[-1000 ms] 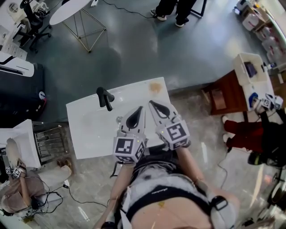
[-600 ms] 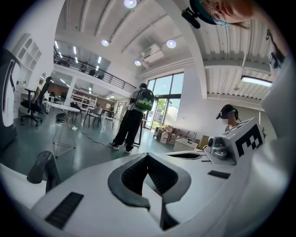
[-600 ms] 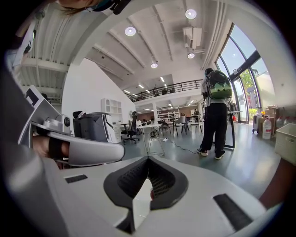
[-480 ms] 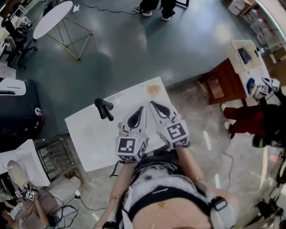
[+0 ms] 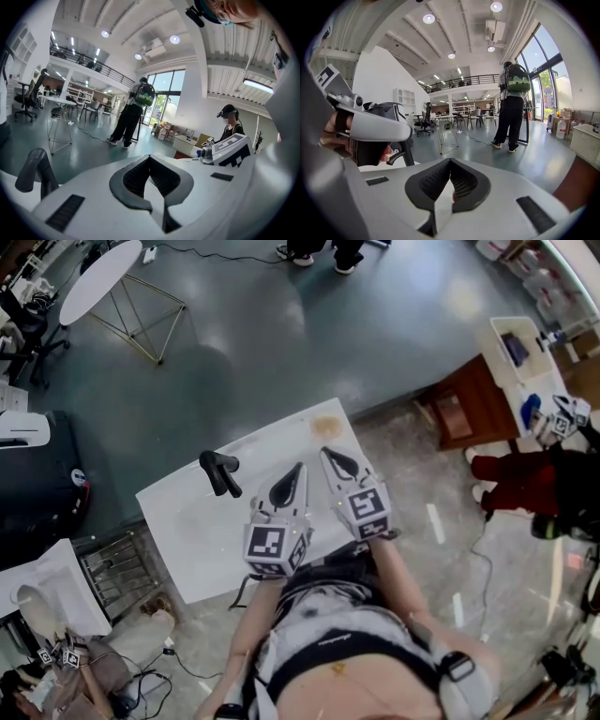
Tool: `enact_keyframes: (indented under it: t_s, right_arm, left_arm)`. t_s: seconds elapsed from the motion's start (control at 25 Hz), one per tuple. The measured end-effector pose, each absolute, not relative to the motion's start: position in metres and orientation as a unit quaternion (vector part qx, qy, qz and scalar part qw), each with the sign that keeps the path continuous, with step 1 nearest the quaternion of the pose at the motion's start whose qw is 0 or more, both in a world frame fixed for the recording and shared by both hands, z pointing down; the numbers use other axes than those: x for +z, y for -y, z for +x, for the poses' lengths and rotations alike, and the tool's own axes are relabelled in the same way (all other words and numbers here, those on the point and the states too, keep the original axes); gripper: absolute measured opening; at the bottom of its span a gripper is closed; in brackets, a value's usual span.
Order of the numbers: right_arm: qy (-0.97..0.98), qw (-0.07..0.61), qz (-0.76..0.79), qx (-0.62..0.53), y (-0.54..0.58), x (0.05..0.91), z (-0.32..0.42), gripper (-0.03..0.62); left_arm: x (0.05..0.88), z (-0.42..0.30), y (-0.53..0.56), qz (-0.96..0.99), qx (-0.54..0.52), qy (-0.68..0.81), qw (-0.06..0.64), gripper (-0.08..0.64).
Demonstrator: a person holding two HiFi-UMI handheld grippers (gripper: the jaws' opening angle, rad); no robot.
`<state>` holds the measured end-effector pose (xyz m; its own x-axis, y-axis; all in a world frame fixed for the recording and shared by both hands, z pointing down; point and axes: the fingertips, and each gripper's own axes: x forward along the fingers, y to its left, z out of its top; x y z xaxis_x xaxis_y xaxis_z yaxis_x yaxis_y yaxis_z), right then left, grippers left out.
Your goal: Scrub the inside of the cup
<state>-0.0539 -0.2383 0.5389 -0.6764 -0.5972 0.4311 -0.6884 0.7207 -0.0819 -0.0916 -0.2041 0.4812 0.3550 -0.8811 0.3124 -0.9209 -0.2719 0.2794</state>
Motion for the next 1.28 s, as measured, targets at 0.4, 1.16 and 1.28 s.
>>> enact_keyframes:
  t_s: [0.4,1.16,1.28]
  right_arm:
    - [0.891,0.238,0.363,0.132,0.252,0.584,-0.047,0.005]
    - [0.850,0.305,0.390,0.182,0.270,0.660,-0.027,0.247]
    - [0.854,0.301,0.388,0.172,0.277,0.662,-0.030,0.304]
  left_arm:
    - [0.497,-0.095,0.205,0.793,0.059,0.565,0.222,0.015]
    - [0.510,-0.093,0.208,0.796,0.076,0.553,0.234,0.015]
    - [0.514,-0.092,0.206,0.795,0.080,0.552,0.239,0.015]
